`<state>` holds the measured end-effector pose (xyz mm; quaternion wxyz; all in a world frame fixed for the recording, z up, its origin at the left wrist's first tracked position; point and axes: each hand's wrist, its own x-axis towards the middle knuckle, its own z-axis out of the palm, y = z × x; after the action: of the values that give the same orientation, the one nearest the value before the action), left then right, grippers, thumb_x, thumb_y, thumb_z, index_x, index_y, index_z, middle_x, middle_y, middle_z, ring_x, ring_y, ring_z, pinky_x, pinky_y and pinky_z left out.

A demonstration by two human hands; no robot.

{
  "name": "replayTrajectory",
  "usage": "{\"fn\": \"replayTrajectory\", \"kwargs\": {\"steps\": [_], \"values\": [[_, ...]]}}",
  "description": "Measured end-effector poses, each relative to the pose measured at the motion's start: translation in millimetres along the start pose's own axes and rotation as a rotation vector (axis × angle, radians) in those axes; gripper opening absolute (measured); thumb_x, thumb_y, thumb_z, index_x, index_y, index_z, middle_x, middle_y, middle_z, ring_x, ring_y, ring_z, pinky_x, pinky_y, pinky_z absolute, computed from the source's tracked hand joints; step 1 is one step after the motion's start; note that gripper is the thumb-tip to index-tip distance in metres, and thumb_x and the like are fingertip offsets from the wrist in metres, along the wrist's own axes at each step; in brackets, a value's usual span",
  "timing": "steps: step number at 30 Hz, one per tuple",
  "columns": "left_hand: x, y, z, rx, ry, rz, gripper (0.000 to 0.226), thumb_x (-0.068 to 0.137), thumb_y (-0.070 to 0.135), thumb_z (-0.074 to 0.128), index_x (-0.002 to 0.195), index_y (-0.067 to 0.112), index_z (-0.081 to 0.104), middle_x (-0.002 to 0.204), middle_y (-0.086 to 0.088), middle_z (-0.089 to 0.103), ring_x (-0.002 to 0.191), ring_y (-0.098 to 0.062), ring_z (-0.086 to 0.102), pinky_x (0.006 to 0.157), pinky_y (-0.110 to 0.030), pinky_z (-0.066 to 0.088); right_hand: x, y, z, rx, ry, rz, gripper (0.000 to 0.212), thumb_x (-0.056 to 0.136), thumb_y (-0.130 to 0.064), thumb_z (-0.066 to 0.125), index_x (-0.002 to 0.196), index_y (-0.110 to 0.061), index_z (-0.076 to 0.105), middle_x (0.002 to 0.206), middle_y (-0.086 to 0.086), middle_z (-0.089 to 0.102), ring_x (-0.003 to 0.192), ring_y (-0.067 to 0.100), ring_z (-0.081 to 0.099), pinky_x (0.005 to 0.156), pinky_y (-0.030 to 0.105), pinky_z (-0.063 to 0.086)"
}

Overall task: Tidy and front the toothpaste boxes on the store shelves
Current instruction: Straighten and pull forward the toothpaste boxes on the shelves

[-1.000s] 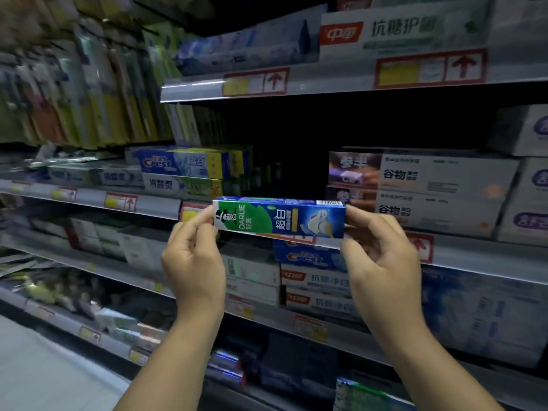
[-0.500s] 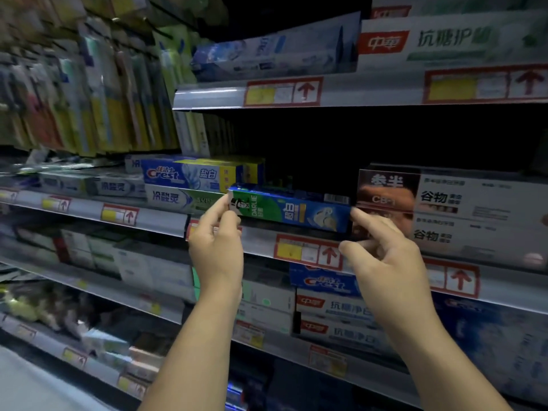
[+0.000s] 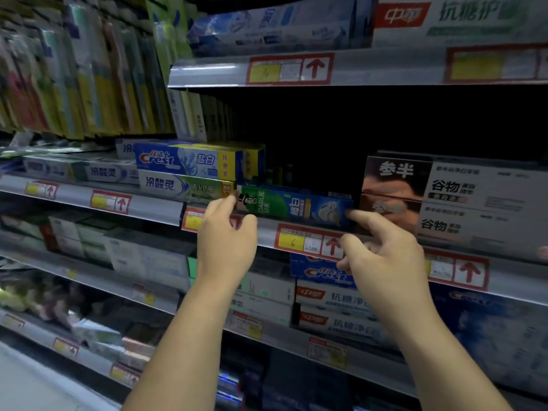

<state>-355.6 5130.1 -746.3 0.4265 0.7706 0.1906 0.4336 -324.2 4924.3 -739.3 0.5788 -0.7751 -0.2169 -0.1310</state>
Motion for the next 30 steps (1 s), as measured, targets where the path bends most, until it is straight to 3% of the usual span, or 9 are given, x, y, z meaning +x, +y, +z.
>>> {"fn": "replayTrajectory", "kwargs": {"steps": [4,6,9,12,13,16,19,24,30], "values": [[0,-5,-1,0.115,0.018,0.012,0.051,0.096,0.021,0.059,0.145,0.011,0.052,0.135,0.002,0.031,0.091,-0.016,0.06,0.084,-0.024,0.042,-4,-4,1,-0.012,-0.023,-0.01,0.041,0.099,-0.015,0.058,0.136,-0.034,0.058,0.07,0.009,0.073,0.059,0.018,0.066,0.045,0.014,0.045],[1,-4,-3,0.126,-0.007,0.0,0.052,0.097,0.023,0.059,0.146,0.009,0.05,0.132,0.002,0.031,0.089,-0.013,0.057,0.083,-0.024,0.04,-5,-5,1,-0.001,-0.046,-0.011,0.042,0.1,-0.014,0.058,0.137,-0.035,0.057,0.072,0.011,0.073,0.048,0.017,0.058,0.041,0.018,0.042],[-3,0,-6,0.157,-0.054,0.002,0.056,0.097,0.024,0.059,0.149,0.008,0.046,0.129,0.005,0.028,0.08,-0.002,0.056,0.081,-0.024,0.039,-7,-6,-2,-0.003,-0.076,-0.011,0.044,0.1,-0.016,0.058,0.139,-0.037,0.055,0.076,0.009,0.074,0.065,0.022,0.066,0.046,0.029,0.05],[-11,3,-8,0.173,-0.08,0.039,0.057,0.097,0.024,0.06,0.149,0.006,0.046,0.137,0.003,0.031,0.085,0.014,0.054,0.081,-0.017,0.037,-9,-4,-10,-0.03,-0.088,-0.03,0.048,0.1,-0.019,0.06,0.143,-0.037,0.051,0.076,0.003,0.074,0.069,0.015,0.068,0.048,0.024,0.051],[-15,3,-8,0.174,-0.088,0.055,0.056,0.096,0.024,0.06,0.148,0.007,0.047,0.139,0.004,0.032,0.095,0.008,0.056,0.085,-0.02,0.04,-10,-3,-13,-0.052,-0.086,-0.043,0.048,0.1,-0.02,0.061,0.143,-0.037,0.05,0.077,0.002,0.074,0.065,0.01,0.067,0.049,0.02,0.046],[-30,3,-12,0.145,-0.113,0.107,0.049,0.094,0.025,0.063,0.142,0.016,0.055,0.138,0.008,0.037,0.116,-0.016,0.055,0.1,-0.037,0.05,-13,-3,-23,-0.149,-0.098,-0.091,0.052,0.099,-0.021,0.062,0.147,-0.033,0.048,0.109,-0.003,0.07,0.067,-0.007,0.062,0.058,0.011,0.04],[-51,7,-13,0.147,-0.163,0.188,0.045,0.093,0.03,0.067,0.137,0.024,0.058,0.133,0.014,0.043,0.12,-0.012,0.051,0.101,-0.04,0.05,-19,-4,-34,-0.23,-0.13,-0.151,0.055,0.098,-0.023,0.064,0.148,-0.034,0.045,0.138,-0.013,0.054,0.089,-0.015,0.058,0.069,0.009,0.045],[-83,20,-4,0.218,-0.329,0.343,0.042,0.092,0.044,0.067,0.132,0.032,0.059,0.122,0.023,0.054,0.116,-0.002,0.052,0.098,-0.026,0.047,-27,1,-63,-0.355,-0.216,-0.189,0.052,0.097,-0.031,0.066,0.145,-0.036,0.048,0.122,-0.021,0.057,0.097,-0.001,0.058,0.084,0.023,0.051],[-118,24,23,0.399,-0.608,0.427,0.052,0.091,0.061,0.06,0.138,0.041,0.05,0.133,0.025,0.051,0.127,-0.002,0.047,0.103,-0.03,0.047,-44,28,-117,-0.569,-0.343,-0.152,0.05,0.096,-0.036,0.067,0.143,-0.031,0.05,0.129,-0.016,0.057,0.112,0.003,0.052,0.098,0.023,0.045]]}}
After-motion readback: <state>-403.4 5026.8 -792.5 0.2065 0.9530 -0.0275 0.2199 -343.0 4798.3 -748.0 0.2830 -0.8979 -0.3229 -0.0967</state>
